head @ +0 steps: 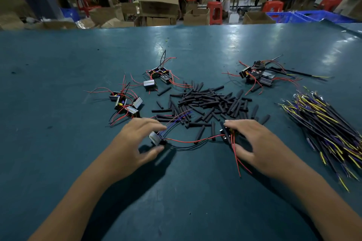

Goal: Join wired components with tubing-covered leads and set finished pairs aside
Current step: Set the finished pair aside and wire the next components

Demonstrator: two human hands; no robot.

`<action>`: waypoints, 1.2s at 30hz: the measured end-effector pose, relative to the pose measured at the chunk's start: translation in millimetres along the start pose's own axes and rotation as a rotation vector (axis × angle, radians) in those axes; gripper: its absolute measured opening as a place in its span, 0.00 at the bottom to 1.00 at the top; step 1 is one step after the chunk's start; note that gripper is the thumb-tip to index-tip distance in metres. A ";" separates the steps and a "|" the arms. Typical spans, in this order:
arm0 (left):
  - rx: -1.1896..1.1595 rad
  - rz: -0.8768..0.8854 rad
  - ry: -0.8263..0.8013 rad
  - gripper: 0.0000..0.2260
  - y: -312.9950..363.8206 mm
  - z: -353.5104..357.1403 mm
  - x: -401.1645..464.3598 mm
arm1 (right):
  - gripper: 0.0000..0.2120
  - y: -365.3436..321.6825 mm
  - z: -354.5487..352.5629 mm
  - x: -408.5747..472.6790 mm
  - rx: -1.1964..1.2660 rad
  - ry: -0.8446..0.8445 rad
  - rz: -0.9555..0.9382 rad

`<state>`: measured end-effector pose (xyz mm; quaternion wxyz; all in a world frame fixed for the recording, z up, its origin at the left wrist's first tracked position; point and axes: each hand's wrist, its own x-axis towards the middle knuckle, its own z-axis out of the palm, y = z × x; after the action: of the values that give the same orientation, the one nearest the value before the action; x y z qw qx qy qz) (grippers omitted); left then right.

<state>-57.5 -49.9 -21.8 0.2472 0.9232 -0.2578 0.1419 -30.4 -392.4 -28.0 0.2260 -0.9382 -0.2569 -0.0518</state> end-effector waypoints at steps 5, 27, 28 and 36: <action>0.136 0.066 -0.084 0.11 -6.4 1.2 -0.5 | 0.19 3.0 2.1 5.8 -0.056 0.027 0.024; -0.105 -0.029 -0.032 0.14 35.7 16.3 2.3 | 0.13 -42.7 14.5 -7.8 0.282 -0.023 -0.192; -0.041 0.020 -0.032 0.13 36.8 15.7 3.0 | 0.13 -42.0 15.6 -8.1 0.260 -0.045 -0.194; 0.107 0.259 -0.098 0.15 53.0 15.1 9.7 | 0.15 -26.6 13.2 -7.5 0.163 -0.126 -0.194</action>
<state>-76.4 -101.4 -10.3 0.1643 0.8998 -0.3787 0.1411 -50.6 -369.6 -30.8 0.2788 -0.8890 -0.3633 0.0070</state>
